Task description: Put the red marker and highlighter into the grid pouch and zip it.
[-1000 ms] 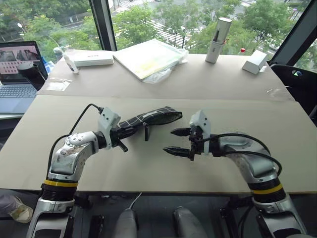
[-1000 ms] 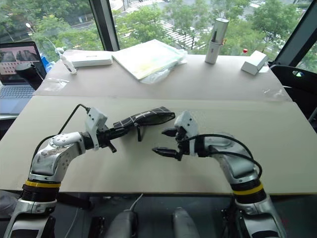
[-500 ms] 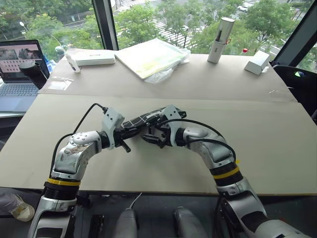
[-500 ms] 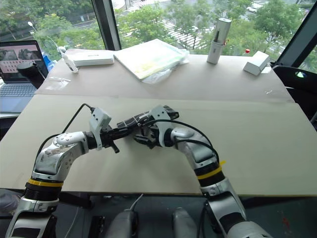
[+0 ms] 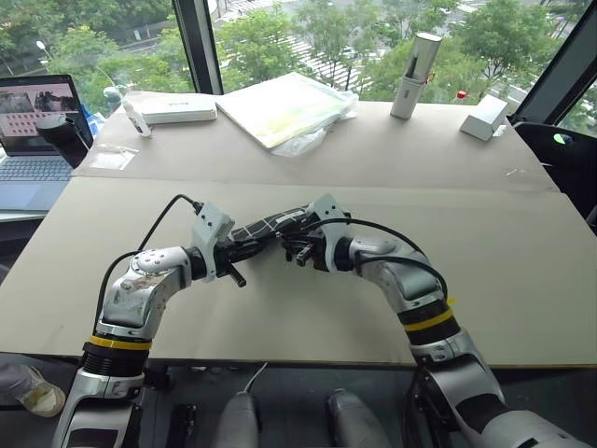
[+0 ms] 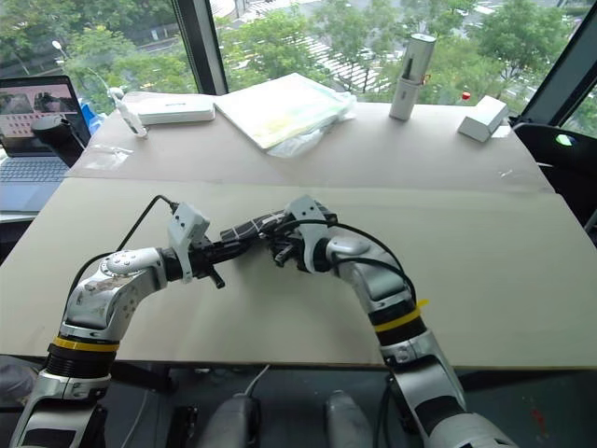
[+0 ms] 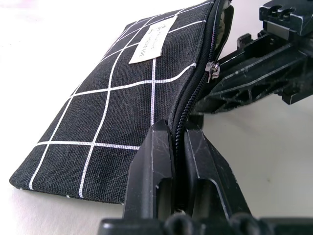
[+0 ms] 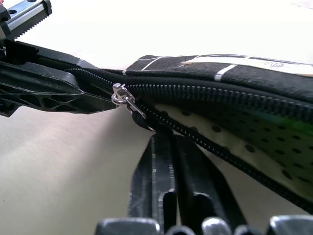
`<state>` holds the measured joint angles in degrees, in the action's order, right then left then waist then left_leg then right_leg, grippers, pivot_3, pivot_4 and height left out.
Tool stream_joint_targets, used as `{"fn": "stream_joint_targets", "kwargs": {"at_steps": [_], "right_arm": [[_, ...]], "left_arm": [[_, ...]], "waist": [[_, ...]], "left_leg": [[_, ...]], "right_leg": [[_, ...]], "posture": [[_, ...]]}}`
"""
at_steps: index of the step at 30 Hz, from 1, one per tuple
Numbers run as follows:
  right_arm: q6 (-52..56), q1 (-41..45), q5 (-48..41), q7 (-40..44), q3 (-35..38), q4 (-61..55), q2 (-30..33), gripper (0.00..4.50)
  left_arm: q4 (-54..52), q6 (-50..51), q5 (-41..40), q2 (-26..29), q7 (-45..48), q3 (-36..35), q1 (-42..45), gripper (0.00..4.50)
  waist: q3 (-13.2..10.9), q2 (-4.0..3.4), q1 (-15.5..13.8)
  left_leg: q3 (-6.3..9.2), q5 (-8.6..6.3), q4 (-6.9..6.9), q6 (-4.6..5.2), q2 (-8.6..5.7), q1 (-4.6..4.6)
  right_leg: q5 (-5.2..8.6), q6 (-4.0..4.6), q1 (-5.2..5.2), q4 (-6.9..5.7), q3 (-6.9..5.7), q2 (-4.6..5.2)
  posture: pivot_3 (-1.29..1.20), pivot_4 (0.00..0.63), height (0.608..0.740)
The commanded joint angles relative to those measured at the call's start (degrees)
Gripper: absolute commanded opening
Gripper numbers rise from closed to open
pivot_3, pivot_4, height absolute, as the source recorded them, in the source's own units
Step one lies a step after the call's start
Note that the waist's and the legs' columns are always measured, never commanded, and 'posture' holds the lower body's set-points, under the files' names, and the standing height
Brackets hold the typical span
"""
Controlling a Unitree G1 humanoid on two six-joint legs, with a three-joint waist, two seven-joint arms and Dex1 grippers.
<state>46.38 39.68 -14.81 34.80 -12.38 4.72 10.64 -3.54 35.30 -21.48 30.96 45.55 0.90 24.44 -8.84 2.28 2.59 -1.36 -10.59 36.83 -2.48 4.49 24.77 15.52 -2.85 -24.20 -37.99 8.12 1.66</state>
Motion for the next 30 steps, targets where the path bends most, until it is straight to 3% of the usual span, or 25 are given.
{"fn": "stream_joint_targets", "kwargs": {"at_steps": [1,7,12,15,23,25,26,30], "right_arm": [[0.24,-0.57,-1.55,0.87,2.04,-3.55,1.40,0.01],[0.64,-1.26,-0.84,1.05,4.40,-4.28,6.03,0.01],[-0.39,-2.81,1.00,2.98,8.41,-1.74,16.74,0.01],[-1.47,-2.98,1.18,2.51,10.28,0.61,20.10,0.01],[-2.04,-4.03,-0.36,2.52,11.67,0.36,19.98,0.01],[-1.37,-4.59,-1.74,2.93,11.93,-0.65,18.86,0.60],[-0.92,-5.17,-2.78,4.02,11.73,-1.76,18.51,0.69],[0.99,-6.34,-5.16,6.05,11.94,-3.57,18.09,2.15]], "left_arm": [[-0.99,-0.87,-0.40,0.34,-0.36,-1.53,0.13,0.00],[-1.28,-0.84,-0.58,0.29,-0.80,-1.81,-0.32,0.00],[-1.75,-1.02,-0.78,0.42,-0.97,-2.10,-1.42,0.00],[-1.77,-1.03,-0.84,0.36,-1.01,-2.09,-1.53,0.00],[-0.67,-1.34,-0.87,0.21,-0.89,-1.72,-0.60,0.00],[-0.39,-1.45,-0.83,0.12,-0.81,-1.57,-0.26,0.00],[-0.31,-1.49,-0.81,0.03,-0.80,-1.45,-0.10,0.00],[-0.21,-1.65,-0.82,-0.06,-0.59,-1.16,0.13,0.00]], "waist": [[0.00,0.00,-0.01],[0.00,0.00,-0.13],[0.00,0.00,-0.27],[0.00,0.01,-0.24],[0.00,0.01,0.15],[0.00,0.01,0.00],[0.00,0.01,-0.14],[0.00,0.00,-0.12]], "left_leg": [[0.00,0.00,0.00,0.00,0.00,0.00],[0.00,0.00,0.00,0.00,0.00,0.01],[0.00,0.00,0.00,0.00,-0.01,0.01],[-0.01,0.00,0.00,0.00,-0.02,0.05],[0.00,-0.01,-0.09,0.01,0.00,0.03],[0.00,-0.01,-0.07,0.01,0.00,0.03],[0.00,0.00,-0.07,0.01,-0.01,0.03],[0.00,0.00,-0.07,0.01,-0.01,0.03]], "right_leg": [[0.00,0.00,0.00,0.00,0.00,0.00],[0.00,0.00,0.01,0.02,0.00,0.01],[0.00,0.00,0.02,0.04,0.00,0.01],[0.00,0.00,0.02,0.12,0.00,0.03],[0.01,0.01,0.00,0.15,0.05,-0.01],[0.01,0.01,0.03,0.16,0.04,-0.01],[0.01,0.01,0.03,0.16,0.04,-0.01],[0.01,0.01,0.02,0.15,0.04,-0.01]], "posture": [[0.00,0.150,0.740],[0.00,0.150,0.740],[0.00,0.150,0.740],[0.00,0.150,0.740],[0.00,0.150,0.740],[0.00,0.150,0.740],[0.00,0.150,0.740],[0.00,0.150,0.740]]}}
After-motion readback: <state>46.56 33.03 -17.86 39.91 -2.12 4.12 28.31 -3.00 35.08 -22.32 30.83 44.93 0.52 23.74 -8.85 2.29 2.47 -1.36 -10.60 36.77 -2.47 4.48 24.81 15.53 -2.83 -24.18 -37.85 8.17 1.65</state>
